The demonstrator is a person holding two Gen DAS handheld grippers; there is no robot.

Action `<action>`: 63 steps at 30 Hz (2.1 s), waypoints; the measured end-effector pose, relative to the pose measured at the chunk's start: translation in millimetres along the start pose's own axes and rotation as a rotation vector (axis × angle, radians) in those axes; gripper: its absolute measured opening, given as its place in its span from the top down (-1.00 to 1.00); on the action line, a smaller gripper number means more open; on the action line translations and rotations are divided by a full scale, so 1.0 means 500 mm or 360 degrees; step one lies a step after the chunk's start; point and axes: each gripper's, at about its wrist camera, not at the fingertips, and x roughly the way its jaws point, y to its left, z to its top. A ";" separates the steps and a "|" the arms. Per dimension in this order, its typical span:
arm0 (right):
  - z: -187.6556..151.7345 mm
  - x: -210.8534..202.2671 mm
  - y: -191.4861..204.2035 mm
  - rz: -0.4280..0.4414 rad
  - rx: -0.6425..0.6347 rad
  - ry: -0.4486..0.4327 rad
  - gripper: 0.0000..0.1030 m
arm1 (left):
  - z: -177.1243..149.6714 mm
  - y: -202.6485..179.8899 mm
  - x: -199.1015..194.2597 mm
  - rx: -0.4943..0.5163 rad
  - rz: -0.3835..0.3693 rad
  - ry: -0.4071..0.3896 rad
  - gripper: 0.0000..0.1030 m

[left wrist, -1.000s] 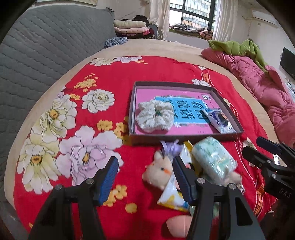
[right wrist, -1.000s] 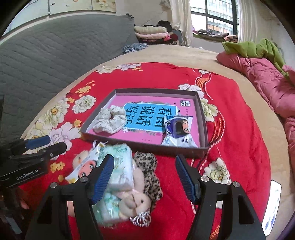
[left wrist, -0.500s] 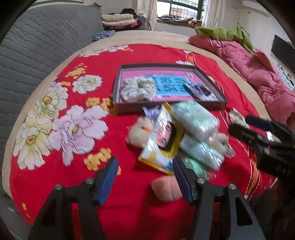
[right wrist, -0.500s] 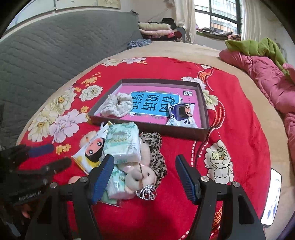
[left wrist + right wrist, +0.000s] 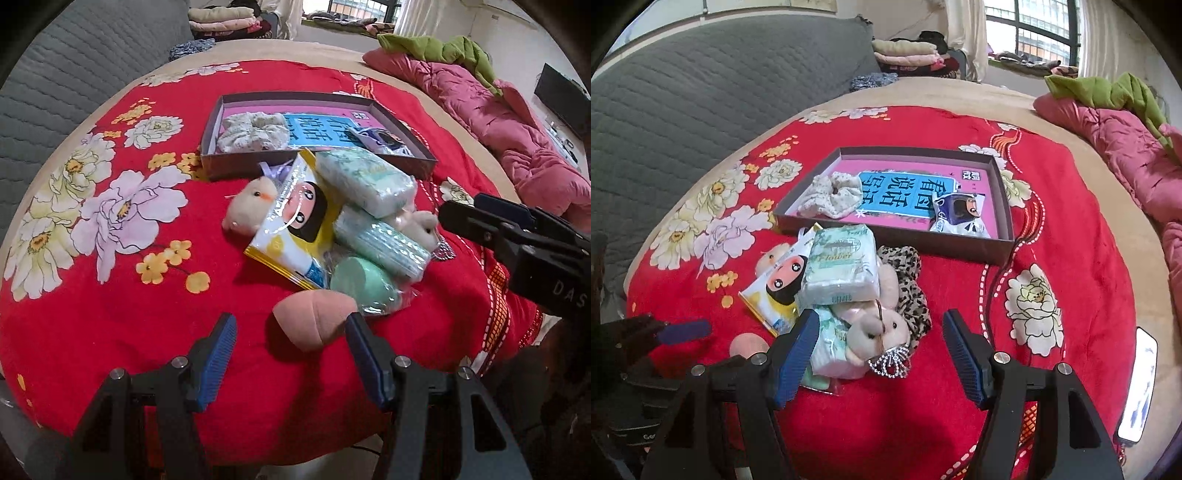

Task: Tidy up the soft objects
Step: 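Withdraw both tools from the box back toward the pile, then grasp the pink makeup sponge with the left tool while the right tool grasps a tissue pack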

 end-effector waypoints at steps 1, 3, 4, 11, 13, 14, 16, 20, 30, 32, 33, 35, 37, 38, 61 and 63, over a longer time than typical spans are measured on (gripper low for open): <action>0.000 -0.001 0.001 0.0002 -0.0004 -0.0002 -0.37 | 0.000 -0.001 0.000 0.0005 -0.0007 -0.0001 -0.18; 0.001 -0.002 0.002 0.0004 -0.0004 -0.0008 -0.37 | -0.001 -0.003 0.000 0.0015 -0.0024 -0.0003 -0.18; 0.002 -0.002 0.002 0.0007 -0.0004 -0.0009 -0.37 | -0.002 -0.005 0.003 0.0021 -0.0025 -0.0001 -0.18; 0.009 0.015 0.003 0.0009 -0.0003 0.0012 -0.37 | 0.003 -0.003 0.025 0.0046 -0.0028 0.0002 -0.18; 0.014 0.025 0.007 0.0015 -0.0013 0.0016 -0.37 | 0.008 -0.001 0.030 0.0042 -0.0046 0.0001 -0.18; 0.018 0.031 0.009 0.0018 -0.0019 0.0022 -0.37 | 0.010 0.000 0.031 0.0043 -0.0055 0.0002 -0.18; 0.024 0.043 0.013 0.0023 -0.0030 0.0028 -0.37 | 0.012 -0.001 0.036 0.0051 -0.0066 0.0005 -0.18; 0.036 0.068 0.017 0.0030 -0.0038 0.0046 -0.37 | 0.013 0.002 0.046 0.0051 -0.0098 0.0004 -0.18; 0.056 0.101 0.025 0.0063 -0.0060 0.0066 -0.37 | 0.024 0.022 0.070 -0.0022 -0.0274 0.0033 0.00; 0.062 0.104 0.027 0.0077 -0.0062 0.0062 -0.37 | 0.025 0.021 0.073 -0.0014 -0.0286 0.0037 0.02; 0.065 0.105 0.029 0.0078 -0.0067 0.0060 -0.37 | 0.026 0.021 0.074 -0.0011 -0.0297 0.0035 0.03; 0.072 0.109 0.032 0.0086 -0.0072 0.0063 -0.37 | 0.029 0.026 0.076 -0.0022 -0.0326 0.0041 0.04; 0.078 0.115 0.037 0.0106 -0.0078 0.0076 -0.37 | 0.031 0.032 0.078 -0.0040 -0.0352 0.0043 0.06; 0.080 0.118 0.040 0.0108 -0.0082 0.0083 -0.37 | 0.032 0.034 0.079 -0.0048 -0.0364 0.0047 0.07; 0.072 0.161 0.072 0.0279 -0.0099 0.0105 0.27 | 0.039 0.041 0.076 -0.0041 -0.0419 0.0029 0.19; 0.069 0.158 0.070 0.0302 -0.0087 0.0094 0.33 | 0.041 0.043 0.068 -0.0046 -0.0431 0.0008 0.20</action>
